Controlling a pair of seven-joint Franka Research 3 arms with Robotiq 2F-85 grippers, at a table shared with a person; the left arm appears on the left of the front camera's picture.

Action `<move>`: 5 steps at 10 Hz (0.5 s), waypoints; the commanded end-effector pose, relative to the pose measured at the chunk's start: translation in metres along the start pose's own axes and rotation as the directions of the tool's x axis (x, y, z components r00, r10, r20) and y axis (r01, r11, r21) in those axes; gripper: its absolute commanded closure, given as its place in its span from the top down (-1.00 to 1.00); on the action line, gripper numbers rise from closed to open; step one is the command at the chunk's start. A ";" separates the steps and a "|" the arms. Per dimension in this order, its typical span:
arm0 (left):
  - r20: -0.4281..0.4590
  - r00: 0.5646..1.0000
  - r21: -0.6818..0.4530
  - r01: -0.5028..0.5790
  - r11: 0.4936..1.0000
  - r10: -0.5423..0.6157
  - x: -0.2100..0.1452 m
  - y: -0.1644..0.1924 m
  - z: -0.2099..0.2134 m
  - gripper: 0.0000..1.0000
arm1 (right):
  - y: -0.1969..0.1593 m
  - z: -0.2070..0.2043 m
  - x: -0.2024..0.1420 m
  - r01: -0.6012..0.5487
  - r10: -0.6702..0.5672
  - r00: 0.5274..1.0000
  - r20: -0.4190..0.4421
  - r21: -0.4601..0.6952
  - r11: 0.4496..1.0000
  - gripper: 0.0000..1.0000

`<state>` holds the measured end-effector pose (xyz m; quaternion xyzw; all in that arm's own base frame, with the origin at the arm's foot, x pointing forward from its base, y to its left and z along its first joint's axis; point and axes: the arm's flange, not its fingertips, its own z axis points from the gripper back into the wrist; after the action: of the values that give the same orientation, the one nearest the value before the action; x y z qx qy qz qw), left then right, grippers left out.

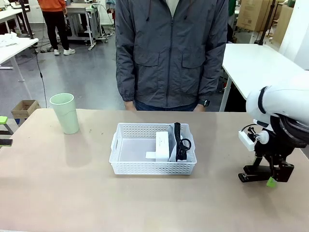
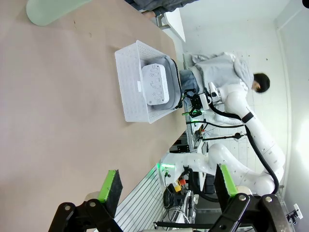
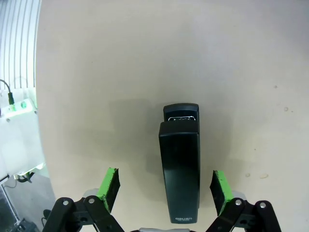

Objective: Efficiently arrange items inside the basket to fit them all.
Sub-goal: Pick up the Stapler and place it inside the Organizing basket.

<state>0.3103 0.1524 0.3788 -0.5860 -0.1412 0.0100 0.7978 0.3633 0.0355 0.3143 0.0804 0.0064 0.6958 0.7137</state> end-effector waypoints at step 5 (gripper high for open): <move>0.013 1.000 -0.007 0.017 1.000 -0.017 -0.003 -0.001 0.000 1.00 | -0.009 -0.028 -0.007 0.024 -0.025 1.000 -0.012 -0.050 0.998 1.00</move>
<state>0.3103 0.1524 0.3788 -0.5860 -0.1413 0.0100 0.7978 0.3695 0.0343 0.2989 0.0645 0.0098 0.6916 0.7193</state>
